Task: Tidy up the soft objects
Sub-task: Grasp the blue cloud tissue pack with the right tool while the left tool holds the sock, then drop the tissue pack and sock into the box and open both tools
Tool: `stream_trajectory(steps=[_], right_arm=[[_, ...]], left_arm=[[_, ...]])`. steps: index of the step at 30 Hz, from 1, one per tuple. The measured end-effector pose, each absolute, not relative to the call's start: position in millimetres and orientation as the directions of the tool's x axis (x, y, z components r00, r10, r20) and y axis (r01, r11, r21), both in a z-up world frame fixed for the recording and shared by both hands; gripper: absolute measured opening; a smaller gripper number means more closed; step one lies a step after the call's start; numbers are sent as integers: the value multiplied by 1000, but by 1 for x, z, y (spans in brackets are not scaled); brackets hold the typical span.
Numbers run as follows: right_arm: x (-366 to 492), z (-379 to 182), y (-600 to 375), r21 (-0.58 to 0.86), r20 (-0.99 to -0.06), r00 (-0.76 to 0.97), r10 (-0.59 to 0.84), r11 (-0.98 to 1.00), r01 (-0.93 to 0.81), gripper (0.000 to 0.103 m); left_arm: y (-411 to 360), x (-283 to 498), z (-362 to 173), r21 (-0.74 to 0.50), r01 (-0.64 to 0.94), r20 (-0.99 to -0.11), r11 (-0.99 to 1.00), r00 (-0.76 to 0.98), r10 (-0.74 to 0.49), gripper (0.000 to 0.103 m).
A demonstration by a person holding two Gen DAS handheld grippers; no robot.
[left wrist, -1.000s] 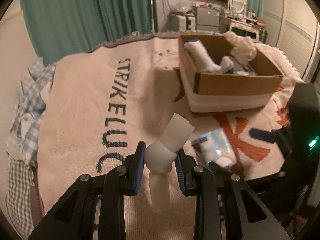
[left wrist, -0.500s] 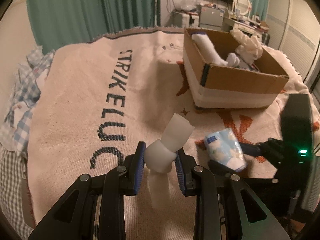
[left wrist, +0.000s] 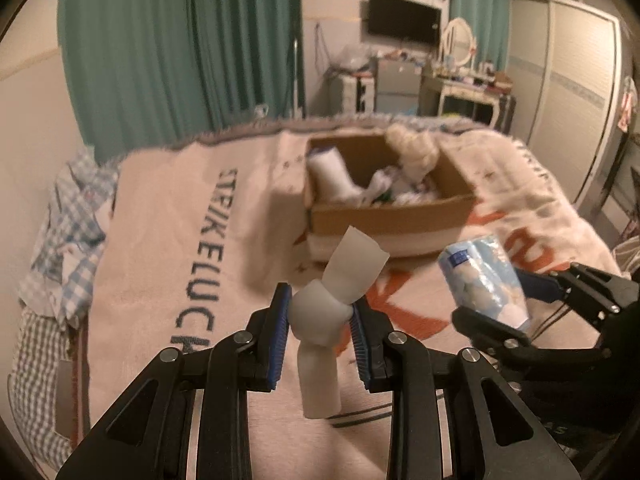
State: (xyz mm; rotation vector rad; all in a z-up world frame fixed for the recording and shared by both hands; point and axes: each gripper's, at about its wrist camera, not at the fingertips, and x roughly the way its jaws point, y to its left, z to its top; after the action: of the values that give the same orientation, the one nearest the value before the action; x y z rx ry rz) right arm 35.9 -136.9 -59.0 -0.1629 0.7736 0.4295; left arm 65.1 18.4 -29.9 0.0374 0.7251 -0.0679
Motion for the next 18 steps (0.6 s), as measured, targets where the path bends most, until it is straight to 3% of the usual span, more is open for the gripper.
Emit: stream_trajectory(steps=[10, 18], right_arm=[[10, 21, -188, -17, -585, 742, 327, 910, -415, 56], [41, 72, -205, -45, -508, 802, 314, 920, -389, 56]], left_arm=[[-17, 59, 19, 39, 105, -584, 994, 810, -63, 28], [-34, 94, 38, 63, 142, -550, 988, 831, -84, 28]])
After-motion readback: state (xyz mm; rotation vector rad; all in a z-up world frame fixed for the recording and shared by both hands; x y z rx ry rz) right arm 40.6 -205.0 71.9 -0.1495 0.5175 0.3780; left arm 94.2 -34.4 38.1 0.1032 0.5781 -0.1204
